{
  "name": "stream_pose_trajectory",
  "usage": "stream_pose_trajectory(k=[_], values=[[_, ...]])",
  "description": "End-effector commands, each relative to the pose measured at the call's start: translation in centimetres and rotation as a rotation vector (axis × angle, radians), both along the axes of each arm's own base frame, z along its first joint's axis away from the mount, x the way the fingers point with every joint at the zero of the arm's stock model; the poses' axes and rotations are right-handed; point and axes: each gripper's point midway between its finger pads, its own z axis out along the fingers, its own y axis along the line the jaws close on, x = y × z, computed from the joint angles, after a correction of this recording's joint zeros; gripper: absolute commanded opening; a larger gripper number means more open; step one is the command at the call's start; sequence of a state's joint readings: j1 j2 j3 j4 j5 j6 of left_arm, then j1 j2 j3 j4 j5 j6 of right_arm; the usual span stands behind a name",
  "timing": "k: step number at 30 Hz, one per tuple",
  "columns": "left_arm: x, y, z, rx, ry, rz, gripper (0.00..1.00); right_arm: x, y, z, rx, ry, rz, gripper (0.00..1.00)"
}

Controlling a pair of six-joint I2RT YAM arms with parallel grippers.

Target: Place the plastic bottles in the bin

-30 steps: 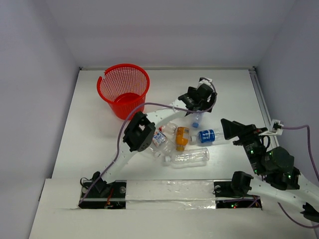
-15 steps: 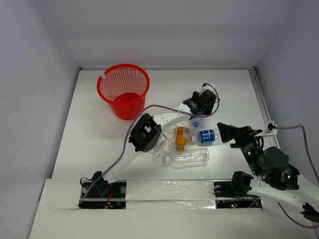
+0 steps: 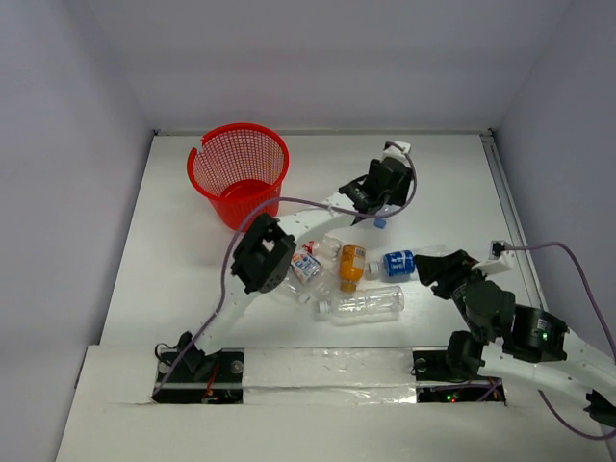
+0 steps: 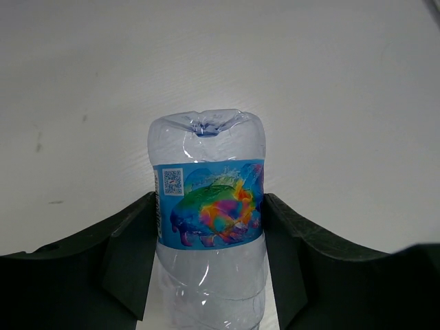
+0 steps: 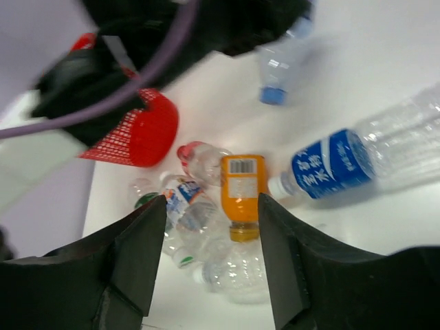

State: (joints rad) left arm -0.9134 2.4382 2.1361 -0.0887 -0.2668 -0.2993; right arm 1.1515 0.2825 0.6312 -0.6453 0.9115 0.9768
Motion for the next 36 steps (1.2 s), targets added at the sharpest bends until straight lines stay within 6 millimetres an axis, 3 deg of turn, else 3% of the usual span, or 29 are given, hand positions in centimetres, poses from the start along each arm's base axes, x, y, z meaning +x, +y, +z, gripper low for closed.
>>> stream_pose_trajectory(k=[1,2,3,4,5,6,7,8,9,10,11,13,14,16,18,19,21,22,23,27,31,34,36], values=[[-1.0,2.6,21.8,-0.350,-0.265,-0.006,0.50,-0.1,-2.4,-1.0,0.050,0.063,-0.117,0.59],[-1.8,3.6,20.2,-0.324,-0.249,-0.006,0.50,-0.1,-2.3,-1.2,0.055,0.069,-0.116,0.58],[-2.4,4.4,22.8,-0.384,-0.298,-0.004,0.51,-0.2,-2.2,-1.4,0.052,0.078,-0.114,0.58],[-4.1,6.6,27.4,-0.458,-0.354,-0.003,0.51,-0.2,-1.9,-1.8,0.061,0.093,-0.111,0.58],[-4.8,7.6,25.1,-0.434,-0.330,0.007,0.51,-0.2,-1.8,-2.1,0.056,0.104,-0.114,0.57],[-5.6,8.7,27.0,-0.488,-0.370,0.010,0.51,-0.2,-1.8,-2.6,0.045,0.121,-0.121,0.57],[-7.4,11.1,30.6,-0.554,-0.419,0.016,0.51,-0.2,-1.3,-3.0,0.035,0.144,-0.124,0.57],[-8.2,12.2,31.2,-0.571,-0.435,0.023,0.51,-0.2,-1.3,-2.9,0.036,0.153,-0.130,0.58],[-8.8,13.2,29.9,-0.568,-0.433,0.030,0.51,-0.2,-1.4,-3.3,0.013,0.170,-0.141,0.61],[-10.4,15.6,32.6,-0.620,-0.476,0.046,0.51,0.1,-1.3,-3.7,0.006,0.187,-0.171,0.66],[-10.7,16.9,30.7,-0.596,-0.466,0.082,0.51,0.3,-1.5,-3.5,0.008,0.192,-0.193,0.74],[-12.5,20.9,33.8,-0.676,-0.538,0.130,0.51,0.7,-1.1,-3.8,-0.013,0.226,-0.206,0.80],[-12.3,22.3,32.3,-0.653,-0.536,0.177,0.51,0.9,-0.9,-3.9,-0.024,0.239,-0.208,0.86],[-13.9,25.6,34.1,-0.708,-0.578,0.220,0.51,1.6,-1.7,-4.5,-0.050,0.273,-0.250,0.91],[-14.3,28.0,33.2,-0.707,-0.588,0.277,0.51,2.4,-2.4,-4.6,-0.067,0.282,-0.286,0.95],[-15.5,29.7,34.3,-0.749,-0.611,0.288,0.51,2.5,-2.5,-5.0,-0.098,0.296,-0.263,0.96],[-16.3,30.7,33.4,-0.757,-0.603,0.300,0.52,4.0,-3.7,-5.1,-0.095,0.306,-0.316,0.98],[-17.1,32.1,34.2,-0.784,-0.621,0.312,0.52,4.2,-3.5,-6.2,-0.131,0.343,-0.280,0.98],[-17.4,32.8,34.0,-0.789,-0.622,0.328,0.52,5.0,-4.8,-6.9,-0.134,0.370,-0.331,0.99],[-18.7,35.3,33.1,-0.787,-0.641,0.374,0.53,7.8,-5.1,-10.3,-0.146,0.478,-0.332,1.00],[-20.3,38.3,34.4,-0.815,-0.703,0.411,0.53,9.4,-4.1,-10.8,-0.083,0.521,-0.297,1.00],[-20.9,39.0,34.8,-0.823,-0.717,0.413,0.53,10.1,-4.4,-10.7,-0.072,0.552,-0.311,1.00],[-21.3,39.4,34.7,-0.829,-0.721,0.411,0.53,10.1,-4.4,-11.7,-0.090,0.607,-0.321,1.00]])
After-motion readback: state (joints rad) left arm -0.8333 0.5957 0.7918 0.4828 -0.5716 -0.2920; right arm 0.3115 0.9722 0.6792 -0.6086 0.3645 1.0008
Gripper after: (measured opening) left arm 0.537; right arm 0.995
